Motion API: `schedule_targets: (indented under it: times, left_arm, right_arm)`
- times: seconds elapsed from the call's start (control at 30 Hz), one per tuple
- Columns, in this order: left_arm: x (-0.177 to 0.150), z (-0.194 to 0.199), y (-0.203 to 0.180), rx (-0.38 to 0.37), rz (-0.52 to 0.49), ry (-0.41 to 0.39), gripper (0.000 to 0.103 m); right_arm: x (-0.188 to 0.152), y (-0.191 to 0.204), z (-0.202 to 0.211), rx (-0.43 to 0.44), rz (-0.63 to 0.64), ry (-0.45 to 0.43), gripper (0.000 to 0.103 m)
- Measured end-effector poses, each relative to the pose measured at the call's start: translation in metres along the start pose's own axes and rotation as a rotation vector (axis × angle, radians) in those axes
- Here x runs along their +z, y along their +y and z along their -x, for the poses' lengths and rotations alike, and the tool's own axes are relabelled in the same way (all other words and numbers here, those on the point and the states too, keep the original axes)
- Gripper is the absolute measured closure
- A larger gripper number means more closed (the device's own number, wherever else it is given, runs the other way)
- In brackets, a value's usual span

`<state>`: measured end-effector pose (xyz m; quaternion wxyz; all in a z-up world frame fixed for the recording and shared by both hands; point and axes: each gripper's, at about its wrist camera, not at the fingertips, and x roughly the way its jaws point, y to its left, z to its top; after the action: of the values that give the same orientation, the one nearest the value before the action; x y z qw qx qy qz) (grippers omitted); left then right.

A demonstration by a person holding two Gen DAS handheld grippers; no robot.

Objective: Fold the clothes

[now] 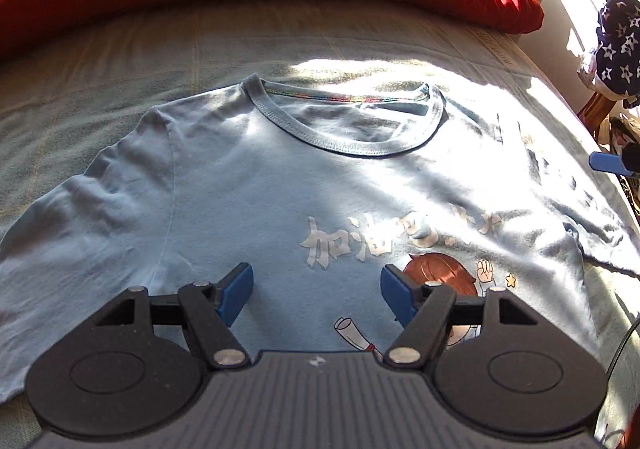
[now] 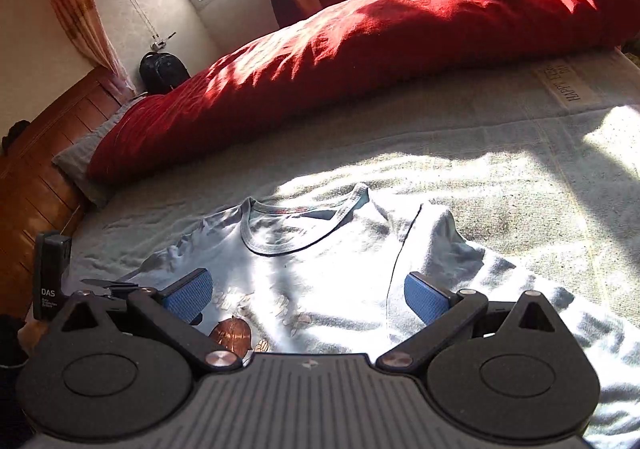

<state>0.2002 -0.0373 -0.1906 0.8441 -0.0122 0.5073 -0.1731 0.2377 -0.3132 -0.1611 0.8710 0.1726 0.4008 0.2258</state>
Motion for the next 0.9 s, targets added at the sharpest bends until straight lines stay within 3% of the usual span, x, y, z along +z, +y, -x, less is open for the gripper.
schedule_targets:
  times: [0.17,0.4,0.53,0.73,0.83,0.9]
  left_arm:
    - [0.009,-0.012,0.011,-0.012,0.013,-0.030,0.031]
    - [0.029,-0.028,0.028,0.066,0.032,-0.078,0.031]
    - [0.022,-0.009,0.024,0.039,0.051,-0.080,0.031]
    - [-0.014,0.028,0.009,-0.057,0.045,-0.075,0.030]
    - [-0.034,0.030,0.008,-0.052,0.058,-0.056,0.030]
    - [-0.044,0.030,0.011,-0.037,0.068,-0.039,0.030]
  right_arm:
    - [0.006,-0.041,-0.079,0.015,-0.149,0.122,0.000]
    - [0.022,-0.051,-0.109,-0.134,0.010,0.045,0.000]
    - [0.029,-0.042,-0.085,-0.155,-0.010,0.069,0.000]
    - [-0.011,-0.026,-0.040,0.025,-0.065,0.203,0.000]
    - [-0.039,-0.033,-0.035,-0.016,-0.067,0.255,0.000]
    - [-0.047,-0.037,-0.025,-0.043,-0.068,0.233,0.000]
